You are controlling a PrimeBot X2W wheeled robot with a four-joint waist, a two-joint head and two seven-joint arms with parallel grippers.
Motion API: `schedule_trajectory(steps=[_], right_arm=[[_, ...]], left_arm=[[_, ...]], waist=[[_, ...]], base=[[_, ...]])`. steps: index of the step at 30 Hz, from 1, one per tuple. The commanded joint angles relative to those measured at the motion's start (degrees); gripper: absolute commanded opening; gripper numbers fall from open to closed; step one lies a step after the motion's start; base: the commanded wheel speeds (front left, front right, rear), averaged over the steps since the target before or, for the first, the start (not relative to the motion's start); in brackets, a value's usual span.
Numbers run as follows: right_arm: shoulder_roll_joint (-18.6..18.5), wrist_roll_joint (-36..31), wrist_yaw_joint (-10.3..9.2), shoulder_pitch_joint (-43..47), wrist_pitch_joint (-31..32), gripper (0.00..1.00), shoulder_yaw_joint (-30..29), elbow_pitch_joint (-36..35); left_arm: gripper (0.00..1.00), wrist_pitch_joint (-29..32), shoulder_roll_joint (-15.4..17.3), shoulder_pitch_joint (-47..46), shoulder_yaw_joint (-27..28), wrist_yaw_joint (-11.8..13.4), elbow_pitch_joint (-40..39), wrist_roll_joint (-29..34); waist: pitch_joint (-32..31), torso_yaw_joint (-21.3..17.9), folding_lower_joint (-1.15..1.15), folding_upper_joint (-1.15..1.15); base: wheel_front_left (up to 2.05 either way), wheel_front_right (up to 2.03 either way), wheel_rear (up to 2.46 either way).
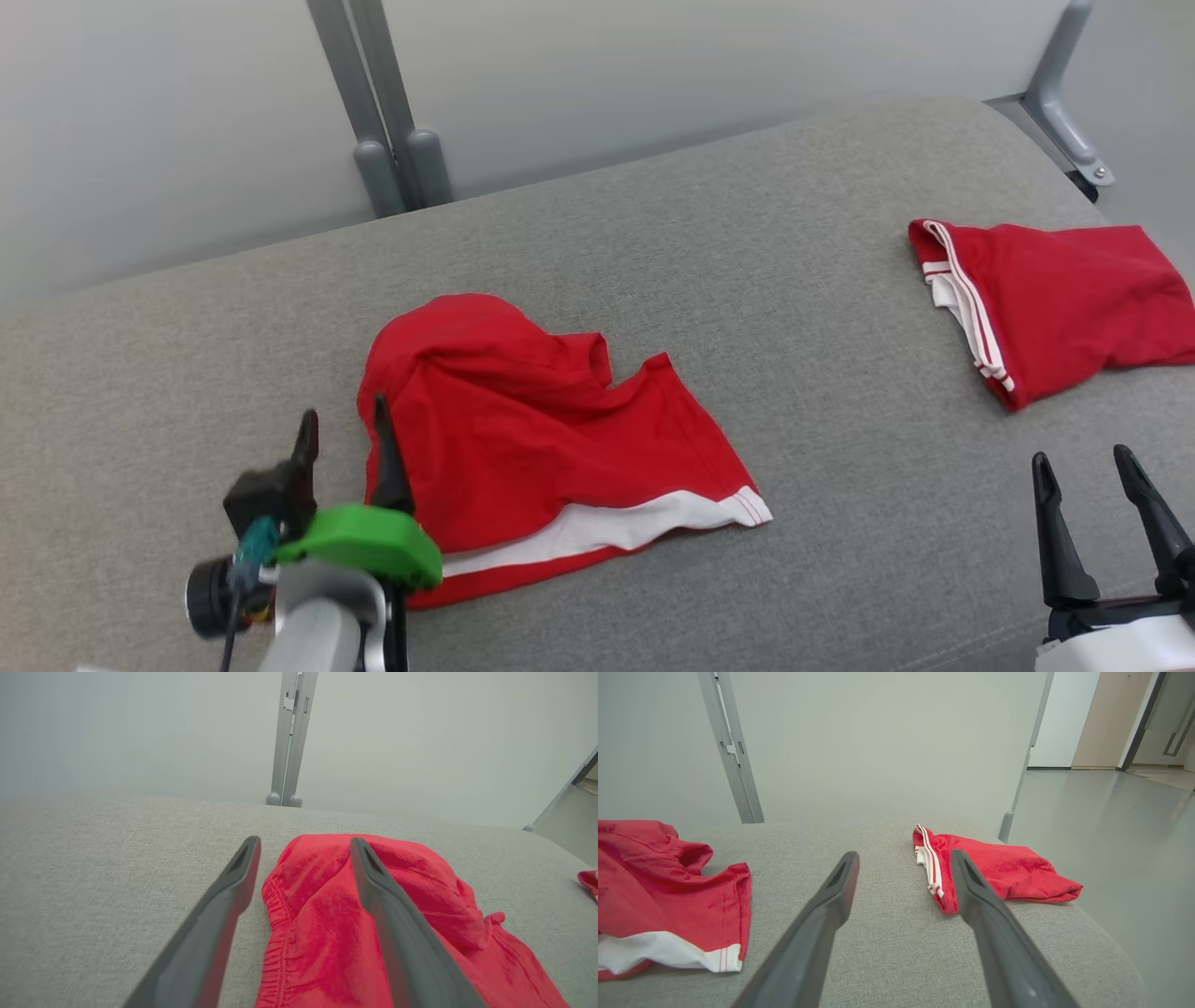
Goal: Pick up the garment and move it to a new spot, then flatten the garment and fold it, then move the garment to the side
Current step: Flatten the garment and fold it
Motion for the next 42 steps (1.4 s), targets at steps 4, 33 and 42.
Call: schedule_trajectory(steps=[4, 33, 42], right_arm=[[-0.05, -0.80, -0.01, 1.39, -0.16, 1.00, -0.38, -1.62], [3.04, -1.34, -0.01, 1.16, -0.16, 1.00, 3.78, 3.59], [2.80, -1.16, -0.01, 0.63, -0.16, 1.00, 4.06, 3.39]], left_arm=[[1.00, -0.13, -0.60, 13.33, 4.35, -0.49, -13.39, 7.65], [1.00, -0.06, -1.70, 28.21, 13.44, -13.64, -21.10, 15.27], [1.00, -0.07, -1.71, 27.57, 13.19, -13.32, -20.47, 14.84]], waist=[[-1.93, 4.12, 0.00, 0.00], [-5.18, 12.84, 0.00, 0.00], [-4.99, 13.31, 0.00, 0.00]], base=[[0.00, 0.00, 0.00], [0.00, 0.00, 0.00], [0.00, 0.00, 0.00]])
